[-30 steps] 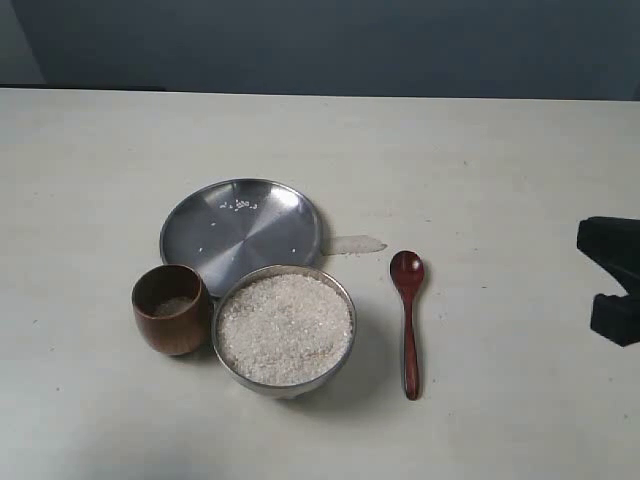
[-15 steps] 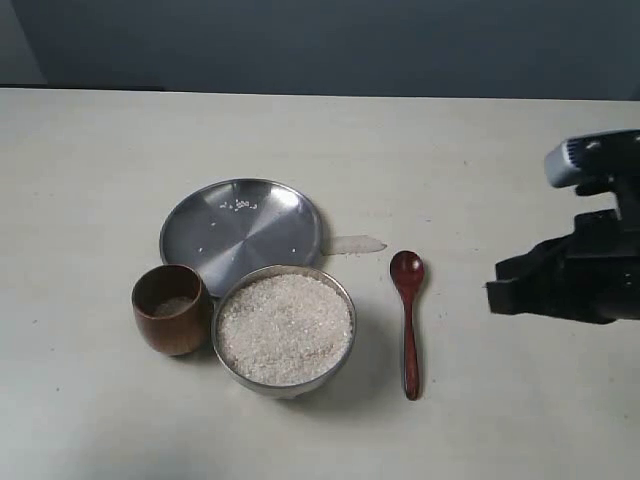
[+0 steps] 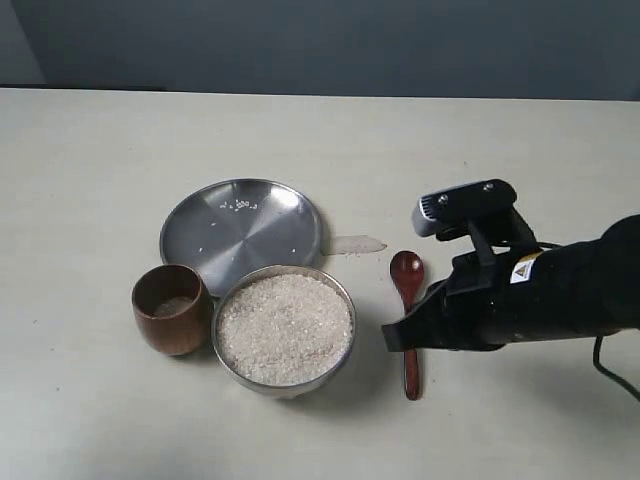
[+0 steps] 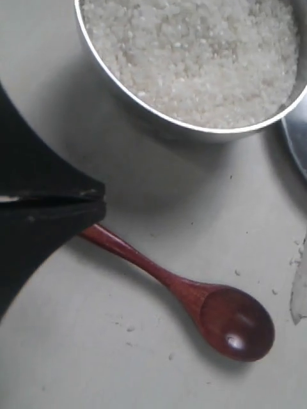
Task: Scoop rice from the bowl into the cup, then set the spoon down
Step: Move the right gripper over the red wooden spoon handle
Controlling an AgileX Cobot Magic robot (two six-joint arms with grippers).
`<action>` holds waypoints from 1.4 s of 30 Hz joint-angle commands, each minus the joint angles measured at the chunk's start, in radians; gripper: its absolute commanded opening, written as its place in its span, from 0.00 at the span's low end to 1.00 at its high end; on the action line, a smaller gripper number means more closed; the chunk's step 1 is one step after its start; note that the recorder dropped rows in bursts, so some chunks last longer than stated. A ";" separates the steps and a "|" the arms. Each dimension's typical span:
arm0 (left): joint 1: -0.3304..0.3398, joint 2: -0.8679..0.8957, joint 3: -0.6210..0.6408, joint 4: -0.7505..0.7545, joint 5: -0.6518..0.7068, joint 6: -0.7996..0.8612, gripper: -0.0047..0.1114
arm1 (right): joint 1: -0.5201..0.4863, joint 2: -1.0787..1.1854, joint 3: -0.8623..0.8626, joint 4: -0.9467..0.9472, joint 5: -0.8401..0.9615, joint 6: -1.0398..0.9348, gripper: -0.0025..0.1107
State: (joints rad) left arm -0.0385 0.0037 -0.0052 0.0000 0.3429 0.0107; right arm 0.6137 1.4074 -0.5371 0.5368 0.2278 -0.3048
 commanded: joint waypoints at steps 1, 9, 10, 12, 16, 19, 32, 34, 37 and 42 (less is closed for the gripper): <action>-0.003 -0.004 0.005 0.006 -0.012 -0.002 0.04 | 0.005 0.050 -0.007 -0.023 -0.024 0.013 0.02; -0.003 -0.004 0.005 0.006 -0.012 -0.002 0.04 | 0.005 0.092 -0.007 -0.038 -0.015 0.013 0.02; -0.003 -0.004 0.005 0.006 -0.012 -0.002 0.04 | 0.005 0.091 -0.007 -0.043 -0.019 0.013 0.02; -0.003 -0.004 0.005 0.006 -0.012 -0.002 0.04 | 0.005 0.091 -0.007 -0.042 -0.024 0.011 0.02; -0.003 -0.004 0.005 0.006 -0.012 -0.002 0.04 | 0.005 0.091 -0.007 -0.042 -0.048 0.007 0.02; -0.003 -0.004 0.005 0.006 -0.012 -0.002 0.04 | 0.005 0.091 -0.007 -0.042 -0.062 0.007 0.02; -0.003 -0.004 0.005 0.006 -0.012 -0.002 0.04 | 0.005 0.091 -0.007 -0.039 -0.076 0.007 0.02; -0.003 -0.004 0.005 0.006 -0.012 -0.002 0.04 | 0.005 0.091 -0.007 -0.042 -0.078 0.007 0.02; -0.003 -0.004 0.005 0.076 -0.053 -0.002 0.04 | 0.005 0.091 -0.007 -0.042 -0.080 0.007 0.02; -0.003 -0.004 0.005 0.045 -0.248 -0.011 0.04 | 0.005 0.091 -0.007 -0.042 -0.080 0.007 0.02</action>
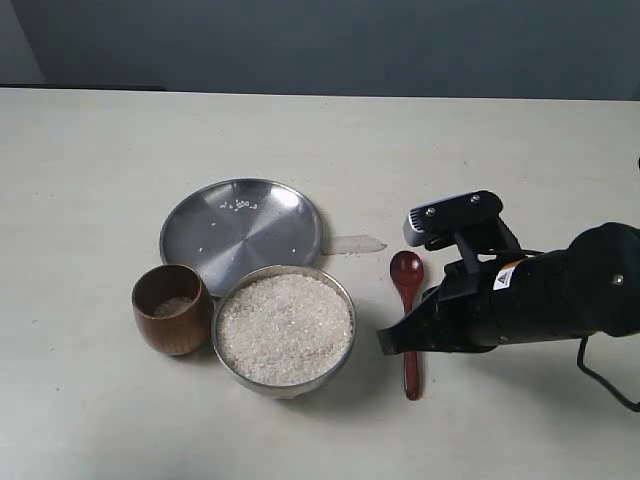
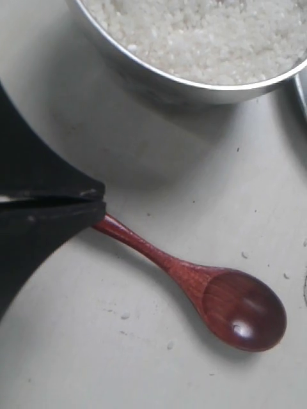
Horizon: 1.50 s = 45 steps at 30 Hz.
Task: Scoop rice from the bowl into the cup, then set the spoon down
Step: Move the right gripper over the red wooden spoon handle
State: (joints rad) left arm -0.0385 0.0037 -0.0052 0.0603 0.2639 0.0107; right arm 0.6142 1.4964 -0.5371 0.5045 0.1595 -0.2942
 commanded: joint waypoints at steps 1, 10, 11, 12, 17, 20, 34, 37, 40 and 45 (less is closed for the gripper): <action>-0.003 -0.004 0.005 -0.030 -0.209 -0.011 0.04 | 0.005 0.002 -0.007 -0.010 -0.009 -0.004 0.02; -0.003 -0.004 0.005 -0.032 -0.398 -0.011 0.04 | 0.005 0.002 -0.007 -0.010 0.007 -0.011 0.02; -0.003 -0.004 0.005 -0.032 -0.403 -0.011 0.04 | 0.005 0.002 -0.007 -0.010 0.002 -0.020 0.02; -0.003 -0.004 0.005 -0.032 -0.407 -0.011 0.04 | 0.005 0.002 -0.007 -0.010 -0.004 -0.020 0.02; -0.003 -0.004 0.005 -0.129 -0.475 -0.117 0.04 | 0.005 0.002 -0.007 -0.010 -0.018 -0.022 0.02; -0.003 -0.004 -0.011 -0.169 -0.392 -0.120 0.04 | 0.005 0.002 -0.007 -0.010 -0.018 -0.024 0.02; -0.003 0.345 -0.224 -0.161 -0.183 -0.087 0.04 | 0.005 0.002 -0.007 -0.010 -0.018 -0.030 0.02; -0.003 0.455 -0.287 -0.159 -0.142 -0.080 0.04 | 0.005 0.002 -0.007 -0.010 -0.013 -0.030 0.02; -0.003 0.559 -0.351 -0.133 -0.075 -0.078 0.04 | 0.005 0.002 -0.007 -0.010 -0.009 -0.030 0.02; -0.003 0.706 -0.428 -0.060 0.026 -0.078 0.04 | 0.005 0.002 -0.007 -0.013 0.003 -0.030 0.02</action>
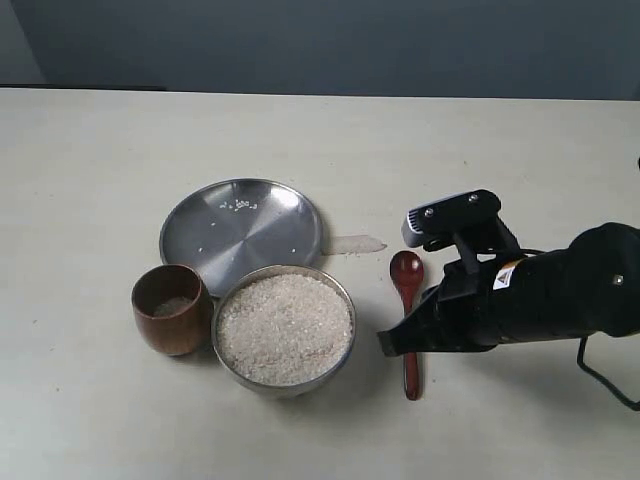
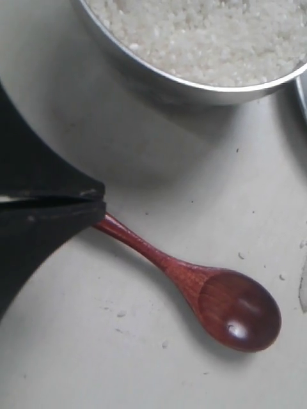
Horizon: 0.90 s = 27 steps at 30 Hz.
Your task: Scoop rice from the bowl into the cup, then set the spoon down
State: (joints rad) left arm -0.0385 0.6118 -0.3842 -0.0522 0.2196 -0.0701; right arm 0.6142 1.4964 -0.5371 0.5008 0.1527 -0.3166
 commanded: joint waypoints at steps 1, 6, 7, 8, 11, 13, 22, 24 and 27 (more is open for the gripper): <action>-0.003 0.138 -0.057 0.081 0.080 0.003 0.04 | 0.005 0.002 -0.007 -0.028 0.024 -0.008 0.02; -0.003 0.171 -0.057 0.083 0.080 0.003 0.04 | 0.005 0.002 -0.007 -0.028 0.107 -0.004 0.02; -0.003 0.171 -0.057 0.083 0.080 0.003 0.04 | 0.005 0.002 -0.007 -0.028 0.114 -0.004 0.02; -0.003 0.171 -0.057 0.083 0.080 0.003 0.04 | 0.005 0.002 -0.007 -0.018 0.119 -0.004 0.02; -0.003 0.171 -0.057 0.083 0.080 0.003 0.04 | 0.005 0.002 -0.007 0.046 0.124 0.000 0.02; -0.003 0.171 -0.057 0.083 0.080 0.003 0.04 | 0.005 0.002 -0.007 0.051 0.124 -0.003 0.02; -0.003 0.171 -0.057 0.083 0.080 0.003 0.04 | 0.005 0.051 -0.007 0.064 0.045 -0.003 0.02; -0.003 0.171 -0.057 0.083 0.080 0.003 0.04 | 0.005 0.086 -0.007 0.076 0.029 -0.003 0.02; -0.003 0.171 -0.057 0.083 0.080 0.003 0.04 | 0.005 0.103 -0.007 0.076 0.022 -0.004 0.02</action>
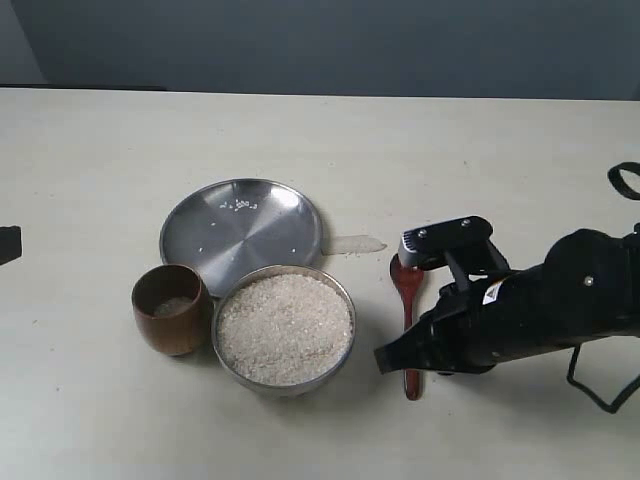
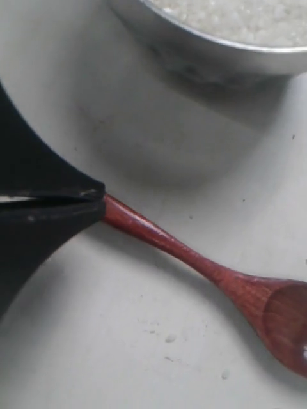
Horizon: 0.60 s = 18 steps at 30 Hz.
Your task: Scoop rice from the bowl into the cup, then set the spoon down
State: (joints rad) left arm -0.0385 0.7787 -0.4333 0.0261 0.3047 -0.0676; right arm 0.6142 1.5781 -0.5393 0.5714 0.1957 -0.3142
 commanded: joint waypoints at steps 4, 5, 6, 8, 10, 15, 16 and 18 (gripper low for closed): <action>-0.003 0.004 -0.008 0.005 -0.005 0.000 0.04 | 0.005 0.023 -0.007 0.006 -0.021 -0.044 0.02; -0.003 0.004 -0.008 0.005 -0.005 0.000 0.04 | 0.005 0.023 -0.007 0.006 -0.020 -0.063 0.02; -0.003 0.004 -0.008 0.005 -0.005 0.000 0.04 | 0.005 0.023 -0.007 0.006 -0.014 -0.085 0.02; -0.003 0.004 -0.008 0.005 -0.005 0.000 0.04 | 0.005 0.023 -0.007 0.006 -0.003 -0.122 0.02; -0.003 0.004 -0.008 0.005 -0.005 0.000 0.04 | 0.005 0.023 -0.007 0.008 0.009 -0.146 0.02; -0.003 0.004 -0.008 0.005 -0.005 0.000 0.04 | 0.043 0.023 -0.013 0.062 0.013 -0.269 0.02; -0.003 0.004 -0.008 0.005 -0.005 0.000 0.04 | 0.059 0.023 -0.019 0.077 0.010 -0.280 0.02; -0.003 0.004 -0.008 0.005 -0.005 0.000 0.04 | 0.085 0.023 -0.035 0.121 -0.019 -0.277 0.02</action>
State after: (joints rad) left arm -0.0385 0.7787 -0.4333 0.0261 0.3047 -0.0676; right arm 0.6674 1.5984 -0.5516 0.6382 0.2047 -0.5604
